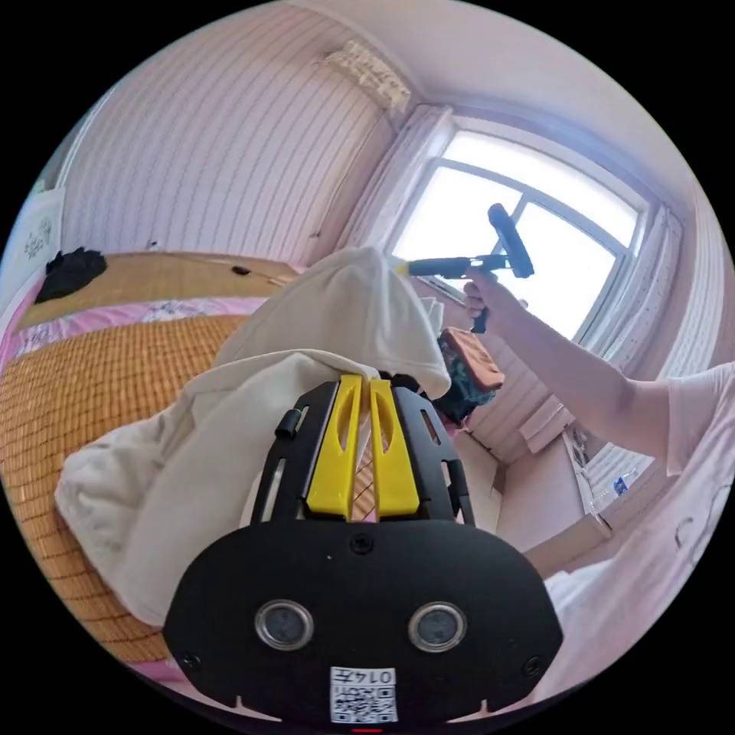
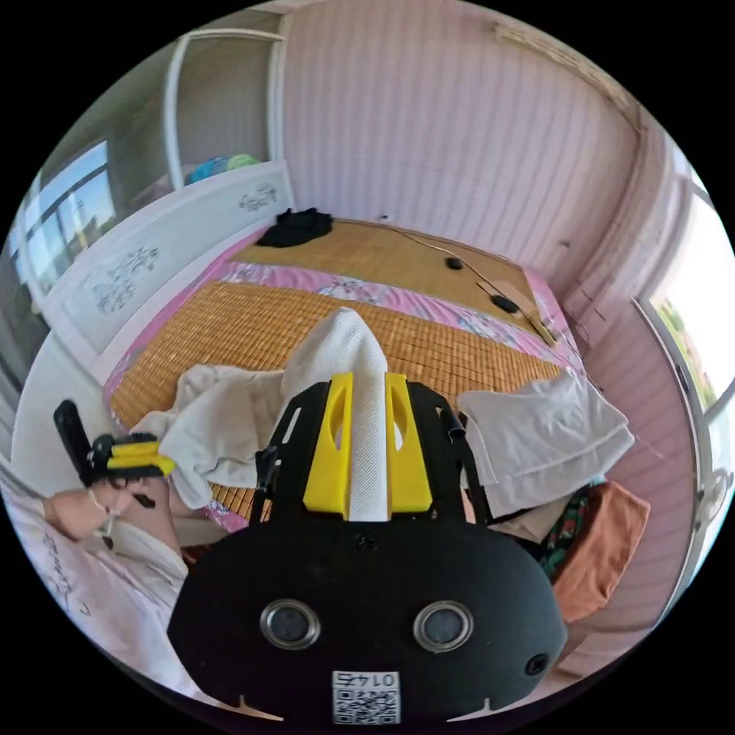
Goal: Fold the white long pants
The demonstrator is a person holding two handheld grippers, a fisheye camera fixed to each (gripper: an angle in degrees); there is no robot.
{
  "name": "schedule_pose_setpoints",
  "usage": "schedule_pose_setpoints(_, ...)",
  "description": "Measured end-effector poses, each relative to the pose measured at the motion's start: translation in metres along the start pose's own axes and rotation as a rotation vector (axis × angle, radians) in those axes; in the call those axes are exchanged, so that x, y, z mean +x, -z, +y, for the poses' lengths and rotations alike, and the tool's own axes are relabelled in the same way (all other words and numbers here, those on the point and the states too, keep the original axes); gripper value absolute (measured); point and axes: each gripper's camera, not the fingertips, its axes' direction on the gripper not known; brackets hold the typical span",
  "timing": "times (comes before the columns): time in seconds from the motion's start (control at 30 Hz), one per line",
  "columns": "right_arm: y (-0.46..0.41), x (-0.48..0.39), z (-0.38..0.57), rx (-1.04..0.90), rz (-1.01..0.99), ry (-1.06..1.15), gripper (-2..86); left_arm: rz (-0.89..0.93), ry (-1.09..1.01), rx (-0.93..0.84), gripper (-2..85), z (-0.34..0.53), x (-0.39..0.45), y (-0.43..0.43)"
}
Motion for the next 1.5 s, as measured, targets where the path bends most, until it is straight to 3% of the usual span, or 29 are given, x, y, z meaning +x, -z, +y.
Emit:
schedule_pose_setpoints(0.1,-0.001,0.014,0.028,-0.001,0.003,-0.015,11.3,0.078,0.029,-0.056,5.2,-0.014,-0.002,-0.024)
schedule_pose_setpoints(0.23,-0.043,0.003,0.083,-0.125,0.012,0.06,13.9,0.063,0.102,-0.057,6.2,0.016,-0.039,0.011)
schedule_pose_setpoints(0.4,-0.129,-0.008,0.149,-0.288,-0.135,-0.084,18.1,-0.342,0.364,-0.22,6.5,0.079,-0.153,0.103)
schedule_pose_setpoints(0.53,-0.17,-0.006,0.159,-0.339,-0.193,-0.241,21.7,-0.535,0.579,-0.219,8.9,0.094,-0.22,0.157)
schedule_pose_setpoints(0.73,-0.218,-0.005,0.157,-0.463,-0.253,-0.359,17.3,-0.488,0.826,-0.189,13.1,0.08,-0.291,0.159)
schedule_pose_setpoints(0.87,-0.215,-0.037,0.143,-0.551,-0.078,-0.053,7.6,-0.58,0.827,-0.39,10.1,0.064,-0.308,0.122)
schedule_pose_setpoints(0.97,-0.192,-0.044,0.13,-0.499,-0.083,0.073,5.4,-0.606,0.762,-0.448,4.9,0.042,-0.302,0.122)
schedule_pose_setpoints(1.27,-0.046,-0.019,0.066,0.012,-0.012,0.05,3.1,-0.528,0.562,-0.15,-0.8,-0.047,-0.258,0.201)
schedule_pose_setpoints(1.4,0.015,-0.013,0.102,0.191,0.084,0.115,3.2,-0.574,0.389,0.039,-0.9,-0.062,-0.2,0.277)
schedule_pose_setpoints(1.5,0.011,-0.013,0.15,0.138,0.097,0.147,3.9,-0.587,0.356,0.087,-0.7,-0.01,-0.173,0.339)
